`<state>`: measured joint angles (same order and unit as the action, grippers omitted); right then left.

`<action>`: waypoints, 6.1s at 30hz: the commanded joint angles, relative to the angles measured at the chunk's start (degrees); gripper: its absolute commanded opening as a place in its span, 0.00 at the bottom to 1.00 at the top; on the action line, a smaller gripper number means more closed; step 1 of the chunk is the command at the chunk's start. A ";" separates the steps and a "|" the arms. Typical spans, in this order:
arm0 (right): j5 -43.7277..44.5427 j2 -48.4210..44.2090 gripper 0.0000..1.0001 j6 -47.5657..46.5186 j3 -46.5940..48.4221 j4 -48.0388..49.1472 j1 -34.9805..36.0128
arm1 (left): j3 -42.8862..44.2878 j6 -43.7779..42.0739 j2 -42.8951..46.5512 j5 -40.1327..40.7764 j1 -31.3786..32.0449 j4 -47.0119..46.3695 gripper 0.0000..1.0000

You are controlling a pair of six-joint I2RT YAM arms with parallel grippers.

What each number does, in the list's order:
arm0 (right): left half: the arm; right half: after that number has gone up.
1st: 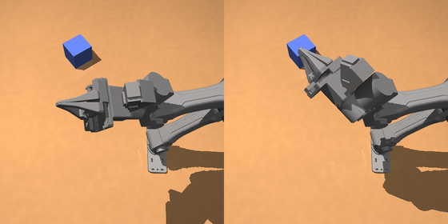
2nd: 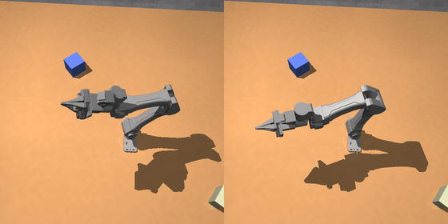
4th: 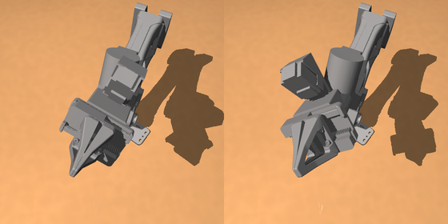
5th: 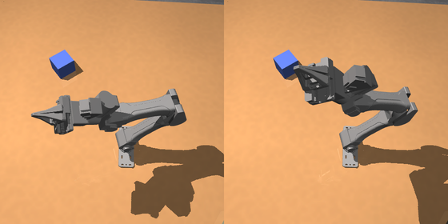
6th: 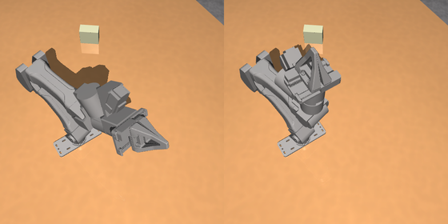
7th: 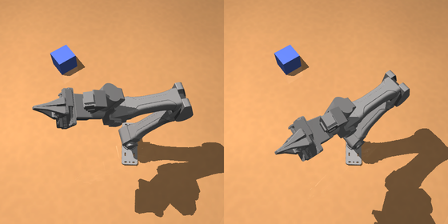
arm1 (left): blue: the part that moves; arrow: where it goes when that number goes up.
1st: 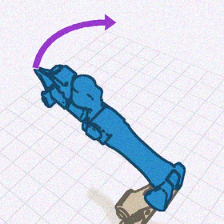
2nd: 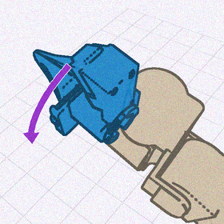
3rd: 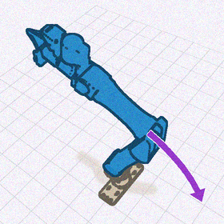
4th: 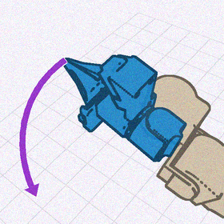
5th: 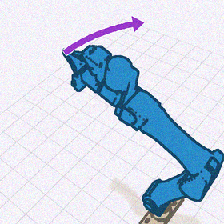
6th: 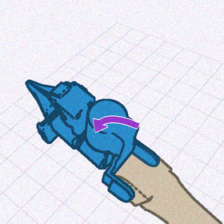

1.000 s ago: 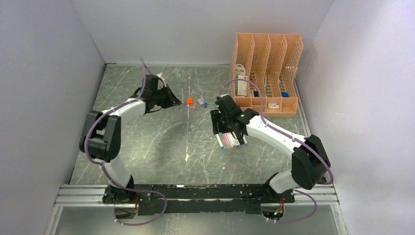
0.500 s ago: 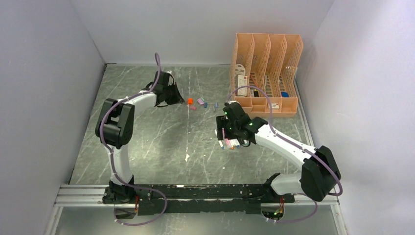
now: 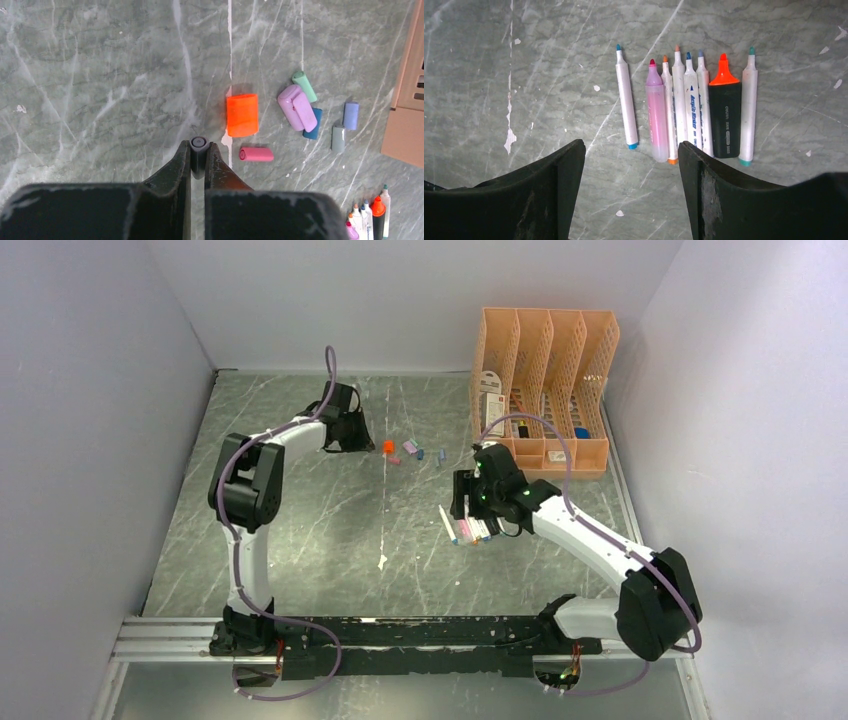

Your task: Open the pen caps

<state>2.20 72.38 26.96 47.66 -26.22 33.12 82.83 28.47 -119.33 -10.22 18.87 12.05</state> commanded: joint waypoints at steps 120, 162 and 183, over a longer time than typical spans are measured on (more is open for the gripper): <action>17.08 19.37 1.00 -22.87 -36.02 99.99 -30.75 | -69.46 -25.38 28.79 20.01 -17.87 -81.89 0.99; 17.41 19.92 1.00 -23.80 -34.48 97.58 -29.79 | -67.01 -28.47 25.90 18.39 -16.41 -80.51 0.99; 17.40 20.04 1.00 -23.80 -34.39 97.41 -29.80 | -66.93 -28.38 25.80 18.04 -16.59 -80.29 0.99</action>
<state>19.25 91.92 3.99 12.75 69.56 3.11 14.63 0.43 -93.34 8.32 2.35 -66.19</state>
